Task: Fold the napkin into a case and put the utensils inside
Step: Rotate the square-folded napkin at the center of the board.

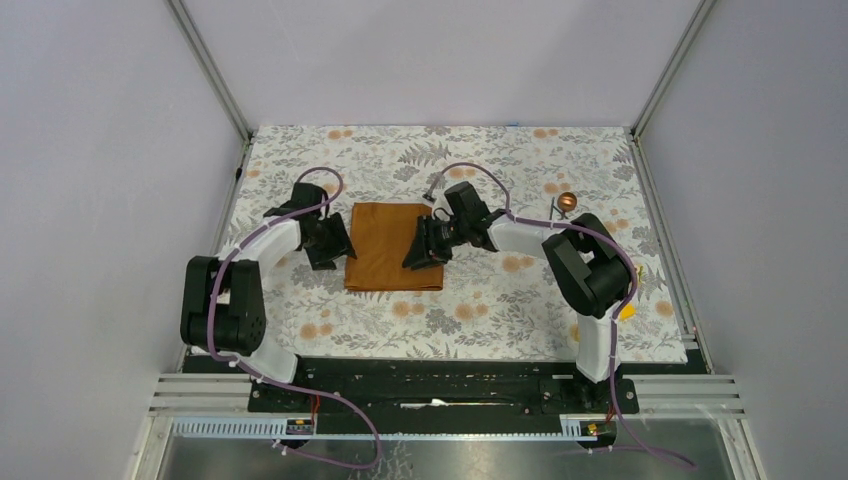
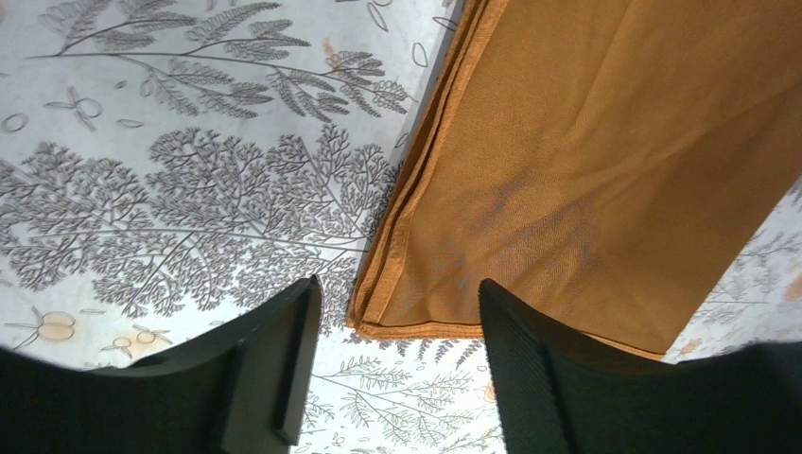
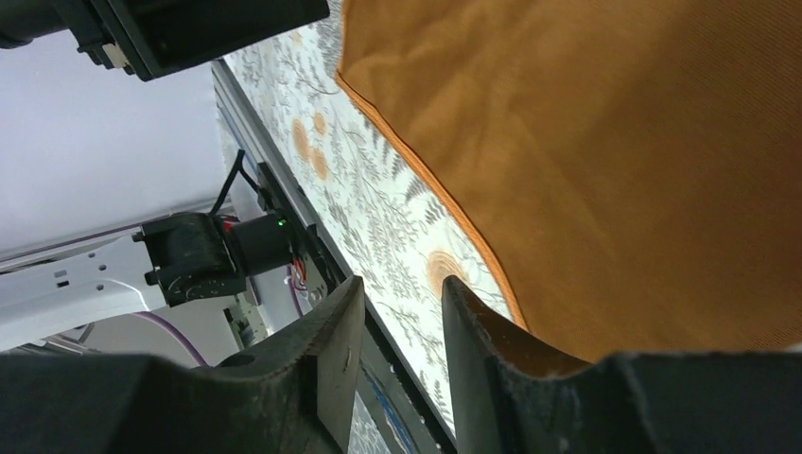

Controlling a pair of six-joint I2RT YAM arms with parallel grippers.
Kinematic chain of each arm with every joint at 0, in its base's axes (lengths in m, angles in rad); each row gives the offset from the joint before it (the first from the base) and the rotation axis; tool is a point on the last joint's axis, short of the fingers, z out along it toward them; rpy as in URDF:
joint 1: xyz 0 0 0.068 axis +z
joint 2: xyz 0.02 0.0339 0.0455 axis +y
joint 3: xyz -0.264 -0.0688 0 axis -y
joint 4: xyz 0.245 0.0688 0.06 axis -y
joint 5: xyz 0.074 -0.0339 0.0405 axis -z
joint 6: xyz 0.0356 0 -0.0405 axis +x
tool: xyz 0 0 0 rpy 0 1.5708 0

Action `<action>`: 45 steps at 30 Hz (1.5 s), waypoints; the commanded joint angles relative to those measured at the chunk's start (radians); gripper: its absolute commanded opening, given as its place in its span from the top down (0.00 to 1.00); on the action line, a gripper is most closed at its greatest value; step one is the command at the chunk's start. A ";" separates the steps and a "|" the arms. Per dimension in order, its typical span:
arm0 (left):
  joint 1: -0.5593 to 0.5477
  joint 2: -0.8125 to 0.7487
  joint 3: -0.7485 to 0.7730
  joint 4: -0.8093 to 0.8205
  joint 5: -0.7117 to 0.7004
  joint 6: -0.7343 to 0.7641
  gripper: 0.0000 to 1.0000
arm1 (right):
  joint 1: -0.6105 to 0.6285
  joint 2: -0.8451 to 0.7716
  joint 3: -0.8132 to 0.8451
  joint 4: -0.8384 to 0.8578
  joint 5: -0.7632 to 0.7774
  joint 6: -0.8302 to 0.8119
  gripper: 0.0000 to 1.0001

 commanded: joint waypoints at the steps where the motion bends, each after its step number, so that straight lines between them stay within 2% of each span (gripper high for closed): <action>1: -0.035 0.036 0.028 0.030 -0.048 0.010 0.46 | -0.053 -0.012 -0.016 0.006 -0.043 -0.060 0.59; 4: -0.050 0.039 -0.005 0.034 -0.080 -0.008 0.51 | -0.056 0.003 -0.019 -0.004 -0.058 -0.076 0.64; 6: -0.056 0.045 -0.027 0.036 -0.091 -0.025 0.59 | -0.057 0.012 -0.028 -0.004 -0.057 -0.084 0.66; 11: -0.078 0.044 -0.086 0.053 -0.102 -0.060 0.66 | -0.082 0.013 -0.091 0.000 -0.035 -0.100 0.71; 19: -0.098 0.022 -0.180 0.065 -0.060 -0.119 0.75 | -0.127 -0.021 -0.225 -0.032 0.026 -0.170 0.73; 26: -0.185 -0.097 -0.256 0.048 0.034 -0.208 0.74 | -0.165 -0.110 -0.180 -0.288 0.165 -0.306 0.73; 28: -0.186 -0.165 -0.233 -0.007 0.035 -0.206 0.67 | -0.166 -0.155 -0.147 -0.376 0.185 -0.342 0.70; 31: -0.183 -0.222 -0.116 -0.106 -0.013 -0.171 0.47 | -0.165 -0.220 -0.074 -0.414 0.191 -0.353 0.60; 33: -0.167 -0.218 -0.028 -0.126 -0.010 -0.139 0.37 | -0.166 -0.224 -0.026 -0.363 0.174 -0.324 0.49; 35: -0.138 -0.184 0.047 -0.091 0.038 -0.113 0.36 | -0.166 -0.179 0.053 -0.307 0.164 -0.274 0.42; 37: -0.107 -0.121 0.106 -0.010 0.119 -0.106 0.41 | -0.171 -0.087 0.117 -0.205 0.117 -0.199 0.39; 41: -0.089 0.056 0.214 0.133 0.196 -0.129 0.60 | -0.197 0.078 0.222 0.100 -0.018 0.013 0.43; 44: -0.064 0.160 0.245 0.230 0.241 -0.172 0.60 | -0.206 0.192 0.322 0.173 -0.057 0.067 0.39; 45: -0.058 0.187 0.253 0.250 0.241 -0.175 0.59 | -0.208 0.220 0.346 0.177 -0.057 0.067 0.35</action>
